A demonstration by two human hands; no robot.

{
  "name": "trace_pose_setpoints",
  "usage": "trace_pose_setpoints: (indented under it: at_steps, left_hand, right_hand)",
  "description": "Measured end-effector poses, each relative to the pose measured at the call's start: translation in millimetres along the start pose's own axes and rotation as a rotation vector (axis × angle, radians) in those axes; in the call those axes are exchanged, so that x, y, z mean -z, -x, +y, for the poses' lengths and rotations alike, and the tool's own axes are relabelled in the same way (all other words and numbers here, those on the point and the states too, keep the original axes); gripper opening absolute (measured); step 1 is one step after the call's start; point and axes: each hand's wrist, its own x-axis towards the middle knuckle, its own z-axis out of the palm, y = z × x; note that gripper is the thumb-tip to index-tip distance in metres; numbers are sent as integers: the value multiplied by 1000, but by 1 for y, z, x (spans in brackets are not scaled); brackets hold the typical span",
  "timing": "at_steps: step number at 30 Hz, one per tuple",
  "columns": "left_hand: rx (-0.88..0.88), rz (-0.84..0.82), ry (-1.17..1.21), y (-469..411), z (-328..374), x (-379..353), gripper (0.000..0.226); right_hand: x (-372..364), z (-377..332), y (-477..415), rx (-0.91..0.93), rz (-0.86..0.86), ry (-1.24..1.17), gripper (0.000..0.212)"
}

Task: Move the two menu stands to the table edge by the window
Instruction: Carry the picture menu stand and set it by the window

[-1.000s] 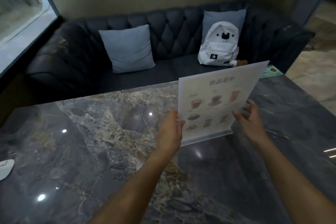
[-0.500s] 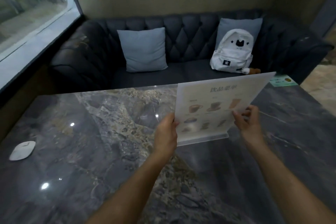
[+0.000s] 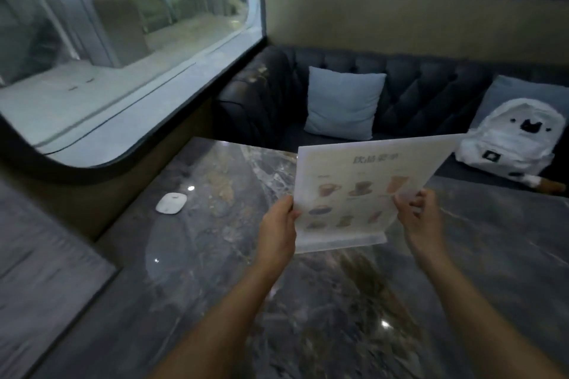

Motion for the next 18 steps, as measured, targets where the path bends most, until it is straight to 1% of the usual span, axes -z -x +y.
trace_pose_setpoints:
  at_steps: [3, 5, 7, 9, 11, 12, 15, 18]
  left_hand:
    - [40, 65, -48, -4, -18, 41, 12]
    - [66, 106, -39, -7, -30, 68, 11]
    - [88, 151, -37, -7, -42, 95, 15]
    - [100, 203, -74, -6, -55, 123, 17]
    - [122, 250, -109, -5, -68, 150, 26]
    - [147, 263, -129, -5, -75, 163, 25]
    - [202, 286, -143, -8, -99, 198, 11]
    - [210, 303, -141, -9, -116, 229, 12]
  right_hand:
    - [-49, -13, 2, 5, -74, -48, 27]
    - [-83, -22, 3, -16, -111, -63, 26]
    - [-117, -32, 7, -40, -141, -71, 23]
    - [-151, -40, 13, -28, -179, -94, 21]
    - [-185, -48, 21, -31, -238, -134, 22]
    - [-201, -51, 25, -37, -262, -141, 21]
    - [-247, -62, 33, -45, -290, -155, 21]
    - [-290, -73, 35, -87, -340, -179, 21]
